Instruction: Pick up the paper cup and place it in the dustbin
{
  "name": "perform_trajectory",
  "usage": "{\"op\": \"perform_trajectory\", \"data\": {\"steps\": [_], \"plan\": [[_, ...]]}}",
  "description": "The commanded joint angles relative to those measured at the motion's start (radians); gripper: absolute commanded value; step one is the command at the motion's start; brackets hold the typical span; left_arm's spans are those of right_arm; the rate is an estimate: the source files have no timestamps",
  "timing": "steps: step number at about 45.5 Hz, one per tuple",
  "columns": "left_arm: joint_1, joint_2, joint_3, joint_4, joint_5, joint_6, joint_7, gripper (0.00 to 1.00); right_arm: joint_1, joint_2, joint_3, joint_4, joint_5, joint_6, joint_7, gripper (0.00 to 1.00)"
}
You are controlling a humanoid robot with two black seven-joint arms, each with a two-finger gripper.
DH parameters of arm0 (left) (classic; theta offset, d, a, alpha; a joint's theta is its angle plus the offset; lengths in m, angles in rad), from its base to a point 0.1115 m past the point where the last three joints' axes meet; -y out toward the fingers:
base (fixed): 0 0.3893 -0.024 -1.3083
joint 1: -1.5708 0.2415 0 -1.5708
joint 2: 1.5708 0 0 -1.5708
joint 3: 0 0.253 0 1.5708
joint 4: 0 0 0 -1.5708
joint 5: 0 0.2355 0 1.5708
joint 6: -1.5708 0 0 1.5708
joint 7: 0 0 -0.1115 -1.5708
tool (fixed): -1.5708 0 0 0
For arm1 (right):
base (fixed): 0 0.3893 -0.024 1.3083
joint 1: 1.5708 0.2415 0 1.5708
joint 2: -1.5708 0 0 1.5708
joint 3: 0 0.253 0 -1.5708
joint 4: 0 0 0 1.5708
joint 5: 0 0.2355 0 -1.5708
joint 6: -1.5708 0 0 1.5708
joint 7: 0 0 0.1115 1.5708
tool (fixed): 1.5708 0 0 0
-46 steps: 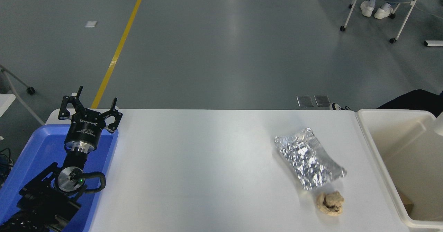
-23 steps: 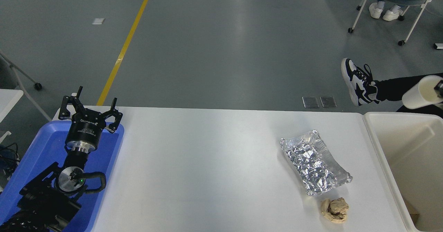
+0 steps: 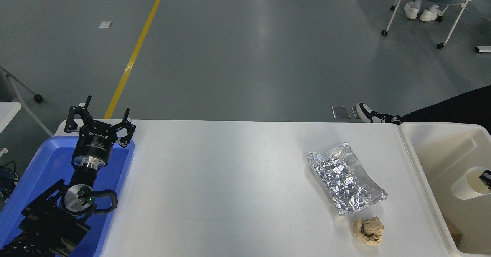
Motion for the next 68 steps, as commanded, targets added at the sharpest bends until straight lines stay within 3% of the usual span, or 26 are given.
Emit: {"op": "perform_trajectory", "data": {"steps": [1,23,24,25,26,52,57,62,68], "plan": [[0.000,0.000,0.000,0.000,0.000,0.000,-0.001,1.00,0.003,0.002,0.003,-0.002,-0.001,-0.001,-0.001,0.00],[0.000,0.000,0.000,0.000,0.000,0.000,0.001,1.00,0.006,0.001,0.003,-0.005,-0.001,-0.008,-0.001,0.00],[0.000,0.000,0.000,0.000,0.000,0.000,0.001,1.00,0.007,0.001,0.003,-0.005,-0.001,-0.013,-0.001,0.23],[0.000,0.000,0.000,0.000,0.000,0.000,0.001,1.00,0.010,0.002,0.004,-0.005,0.001,-0.017,0.001,0.69],[0.000,0.000,0.000,0.000,0.000,0.000,-0.001,1.00,0.013,0.002,0.004,-0.004,0.001,-0.022,-0.001,1.00],[0.000,0.000,0.000,0.000,0.000,0.000,0.001,1.00,0.035,0.004,0.004,0.041,0.001,-0.024,0.001,1.00],[0.000,0.000,0.000,0.000,0.000,-0.002,0.001,1.00,0.136,-0.038,-0.011,0.234,-0.016,-0.014,-0.002,1.00],[0.000,0.000,0.000,0.000,0.000,-0.003,0.003,1.00,0.272,-0.180,-0.118,0.527,-0.016,-0.011,-0.025,1.00],[0.000,0.000,0.000,-0.001,0.001,-0.006,0.003,1.00,0.479,-0.206,-0.295,0.723,0.004,-0.001,-0.027,1.00]]}}
